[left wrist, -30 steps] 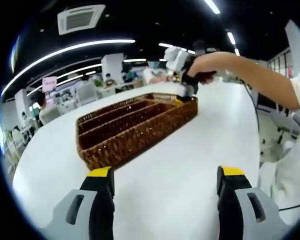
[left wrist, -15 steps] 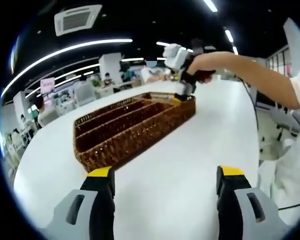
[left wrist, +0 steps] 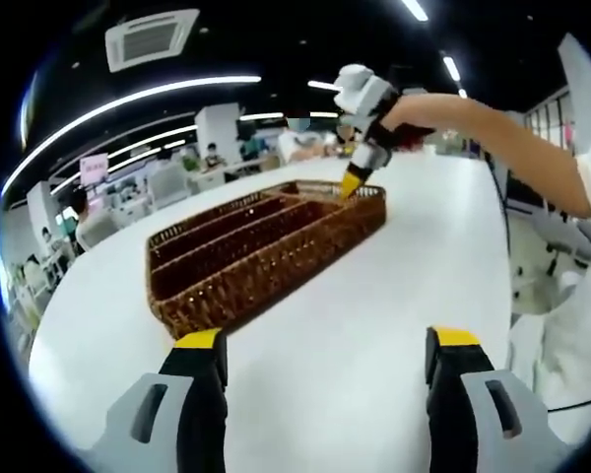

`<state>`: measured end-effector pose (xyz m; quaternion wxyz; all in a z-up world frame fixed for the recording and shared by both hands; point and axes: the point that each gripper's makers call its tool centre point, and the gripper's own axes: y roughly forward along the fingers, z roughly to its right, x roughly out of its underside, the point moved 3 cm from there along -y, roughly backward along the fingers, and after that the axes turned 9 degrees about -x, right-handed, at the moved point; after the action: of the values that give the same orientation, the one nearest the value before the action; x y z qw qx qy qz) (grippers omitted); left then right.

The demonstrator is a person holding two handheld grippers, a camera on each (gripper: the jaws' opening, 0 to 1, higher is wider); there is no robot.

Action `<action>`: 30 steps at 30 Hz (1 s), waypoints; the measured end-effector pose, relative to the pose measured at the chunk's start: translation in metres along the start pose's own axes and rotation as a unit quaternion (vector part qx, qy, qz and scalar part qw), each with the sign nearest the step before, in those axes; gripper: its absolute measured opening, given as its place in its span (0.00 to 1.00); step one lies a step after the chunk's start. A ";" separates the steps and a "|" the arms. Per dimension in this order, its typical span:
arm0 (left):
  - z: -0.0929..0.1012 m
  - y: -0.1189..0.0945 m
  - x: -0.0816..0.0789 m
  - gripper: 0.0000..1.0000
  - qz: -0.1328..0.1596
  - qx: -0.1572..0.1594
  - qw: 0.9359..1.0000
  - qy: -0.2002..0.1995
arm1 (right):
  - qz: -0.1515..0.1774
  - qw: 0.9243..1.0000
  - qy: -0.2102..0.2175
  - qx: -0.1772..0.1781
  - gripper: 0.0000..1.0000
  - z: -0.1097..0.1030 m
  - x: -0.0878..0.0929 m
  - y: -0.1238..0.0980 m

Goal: Arrange the knives, forks, and spoons in their matching storage slots by inserting each utensil handle-first until every utensil is classified and aligned in the correct compartment

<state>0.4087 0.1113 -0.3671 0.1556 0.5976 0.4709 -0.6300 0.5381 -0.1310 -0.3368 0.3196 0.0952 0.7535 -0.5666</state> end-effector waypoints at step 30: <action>-0.001 -0.003 0.005 0.83 -0.007 -0.005 1.000 -0.005 | 0.104 0.990 -0.087 -0.039 0.25 -0.012 -0.001 -0.022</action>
<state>0.4065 0.1154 -0.3700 0.1564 0.5903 0.4778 -0.6315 0.5228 -0.1270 -0.3165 0.4447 0.1113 0.7303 -0.5065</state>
